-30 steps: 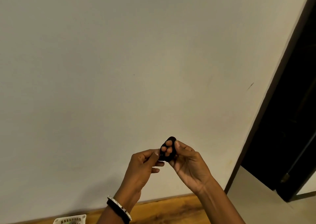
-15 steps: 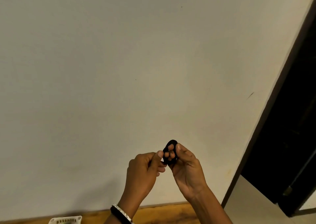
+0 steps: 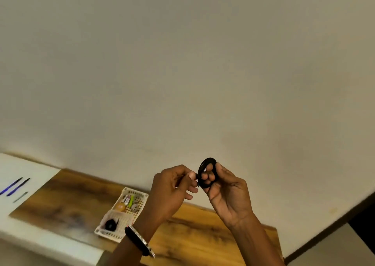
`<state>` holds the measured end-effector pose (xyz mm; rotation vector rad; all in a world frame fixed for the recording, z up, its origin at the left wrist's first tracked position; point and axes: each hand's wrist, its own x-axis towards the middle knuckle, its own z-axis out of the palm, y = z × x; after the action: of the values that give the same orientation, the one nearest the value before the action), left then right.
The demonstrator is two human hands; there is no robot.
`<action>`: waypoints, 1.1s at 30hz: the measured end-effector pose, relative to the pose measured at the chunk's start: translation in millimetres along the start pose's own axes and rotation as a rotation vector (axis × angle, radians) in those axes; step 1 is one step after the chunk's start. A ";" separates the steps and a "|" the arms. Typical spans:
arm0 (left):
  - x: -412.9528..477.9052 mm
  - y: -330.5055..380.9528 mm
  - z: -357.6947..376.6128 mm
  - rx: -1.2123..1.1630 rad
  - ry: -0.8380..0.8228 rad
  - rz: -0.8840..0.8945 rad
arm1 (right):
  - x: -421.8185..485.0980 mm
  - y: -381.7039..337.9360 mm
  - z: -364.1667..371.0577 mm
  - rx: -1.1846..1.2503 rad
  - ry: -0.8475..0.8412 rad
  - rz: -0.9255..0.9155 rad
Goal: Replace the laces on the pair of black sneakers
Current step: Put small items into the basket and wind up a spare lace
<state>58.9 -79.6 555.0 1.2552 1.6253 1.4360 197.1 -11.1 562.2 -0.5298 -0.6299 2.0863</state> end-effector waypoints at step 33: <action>26.1 -269.9 -256.0 -0.574 0.050 -0.772 | 152.6 338.5 41.0 -0.071 0.254 0.593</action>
<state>-247.8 -138.7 351.5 0.2170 1.3463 1.2720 -117.8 -60.8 367.3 -1.1090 -0.4289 2.4860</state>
